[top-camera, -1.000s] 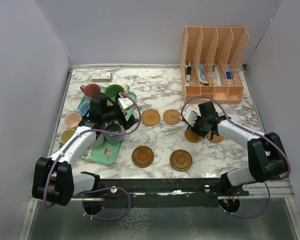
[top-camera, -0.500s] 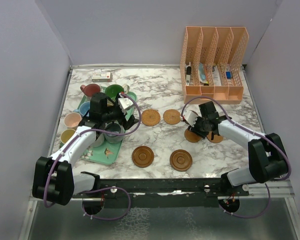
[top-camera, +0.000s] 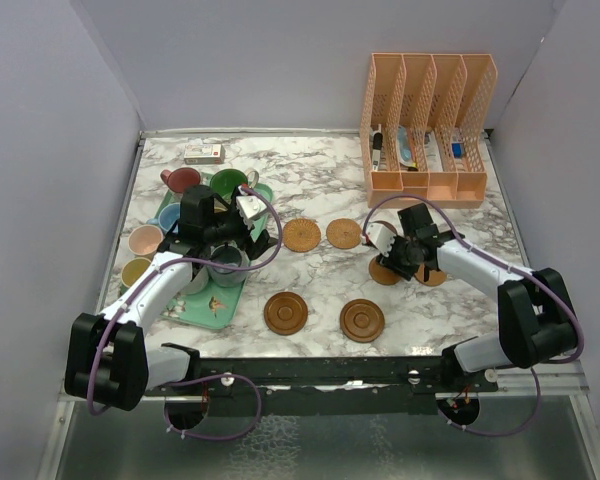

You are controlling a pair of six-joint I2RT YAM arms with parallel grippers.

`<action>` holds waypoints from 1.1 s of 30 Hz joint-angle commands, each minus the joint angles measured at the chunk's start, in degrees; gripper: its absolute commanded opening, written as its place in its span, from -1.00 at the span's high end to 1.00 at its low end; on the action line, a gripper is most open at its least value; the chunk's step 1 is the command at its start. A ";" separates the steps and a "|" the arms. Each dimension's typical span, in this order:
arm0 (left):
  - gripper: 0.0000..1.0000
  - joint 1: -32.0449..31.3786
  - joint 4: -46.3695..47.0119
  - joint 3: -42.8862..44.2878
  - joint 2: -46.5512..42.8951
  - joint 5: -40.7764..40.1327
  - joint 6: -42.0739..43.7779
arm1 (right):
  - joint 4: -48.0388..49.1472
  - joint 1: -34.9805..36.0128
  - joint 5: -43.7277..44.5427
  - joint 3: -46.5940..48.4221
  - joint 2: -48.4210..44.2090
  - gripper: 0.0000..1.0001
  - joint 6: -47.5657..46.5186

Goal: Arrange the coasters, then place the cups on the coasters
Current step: Move the coaster to the center of the board.

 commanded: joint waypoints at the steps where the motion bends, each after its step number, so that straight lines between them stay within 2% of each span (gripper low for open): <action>1: -0.89 0.36 1.55 -1.01 0.10 2.57 0.10 | -8.03 -0.04 -3.52 -0.25 0.72 0.16 -0.38; 10: -0.89 0.31 1.68 -1.10 0.27 2.73 0.14 | -8.52 -0.04 -4.68 -1.34 -0.63 0.15 -0.83; 19: -0.90 0.31 1.73 -1.19 0.20 2.83 0.18 | -5.32 -0.07 -5.57 0.02 2.66 0.16 1.46; 33: -0.89 0.35 1.78 -1.20 0.45 2.79 0.45 | -5.21 0.75 -12.42 2.09 4.22 0.16 3.45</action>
